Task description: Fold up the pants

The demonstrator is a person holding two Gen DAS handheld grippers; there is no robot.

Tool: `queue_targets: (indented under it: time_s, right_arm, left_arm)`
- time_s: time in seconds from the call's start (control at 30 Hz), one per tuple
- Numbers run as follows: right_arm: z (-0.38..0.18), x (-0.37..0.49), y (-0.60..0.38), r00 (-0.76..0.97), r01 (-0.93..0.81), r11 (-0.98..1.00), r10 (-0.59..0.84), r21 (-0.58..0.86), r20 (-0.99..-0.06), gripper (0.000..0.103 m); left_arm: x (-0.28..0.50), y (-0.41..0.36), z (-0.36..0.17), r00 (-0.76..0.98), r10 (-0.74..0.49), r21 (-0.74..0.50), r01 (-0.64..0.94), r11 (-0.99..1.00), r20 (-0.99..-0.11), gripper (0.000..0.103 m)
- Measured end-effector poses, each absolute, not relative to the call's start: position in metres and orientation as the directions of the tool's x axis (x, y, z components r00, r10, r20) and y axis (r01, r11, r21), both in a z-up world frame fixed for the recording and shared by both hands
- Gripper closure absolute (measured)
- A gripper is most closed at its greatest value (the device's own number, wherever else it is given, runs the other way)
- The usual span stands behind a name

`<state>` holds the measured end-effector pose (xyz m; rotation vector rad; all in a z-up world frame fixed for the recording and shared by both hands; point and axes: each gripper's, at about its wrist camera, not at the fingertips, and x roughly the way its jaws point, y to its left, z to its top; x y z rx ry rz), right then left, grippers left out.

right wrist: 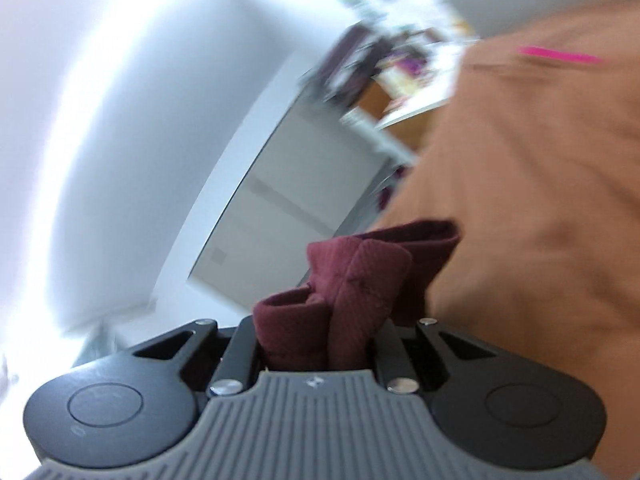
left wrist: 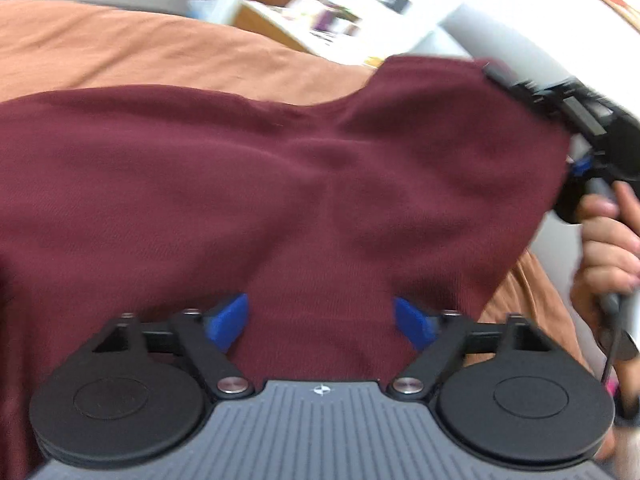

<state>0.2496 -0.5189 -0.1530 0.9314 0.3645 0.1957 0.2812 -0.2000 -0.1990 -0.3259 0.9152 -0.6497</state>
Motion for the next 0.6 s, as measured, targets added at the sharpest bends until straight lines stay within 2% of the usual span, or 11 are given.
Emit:
queue_targets:
  time_s: [0.13, 0.23, 0.37, 0.47, 0.6]
  right_arm:
    - [-0.11, 0.262, -0.451, 0.847, -0.158, 0.724, 0.449, 0.672, -0.285, 0.094]
    - [-0.106, 0.271, -0.403, 0.783, -0.22, 0.773, 0.503, 0.595, -0.365, 0.094]
    - [-0.129, 0.284, -0.351, 0.684, -0.276, 0.794, 0.558, 0.541, -0.47, 0.094]
    - [-0.156, 0.278, -0.317, 0.624, -0.307, 0.805, 0.573, 0.508, -0.531, 0.094]
    - [-0.194, 0.273, -0.285, 0.577, -0.303, 0.839, 0.539, 0.452, -0.614, 0.093]
  left_arm:
    - [0.243, -0.173, -0.165, 0.546, -0.619, -0.488, 0.384, 0.784, -0.565, 0.006]
    - [0.223, -0.147, -0.149, 0.57, -0.594, -0.448, 0.391, 0.804, -0.568, 0.006]
    - [0.19, -0.096, -0.137, 0.639, -0.516, -0.422, 0.311, 0.851, -0.57, 0.006]
    - [0.162, -0.064, -0.134, 0.688, -0.462, -0.395, 0.269, 0.878, -0.559, 0.001]
    - [0.149, -0.04, -0.132, 0.705, -0.432, -0.372, 0.251, 0.894, -0.563, 0.001]
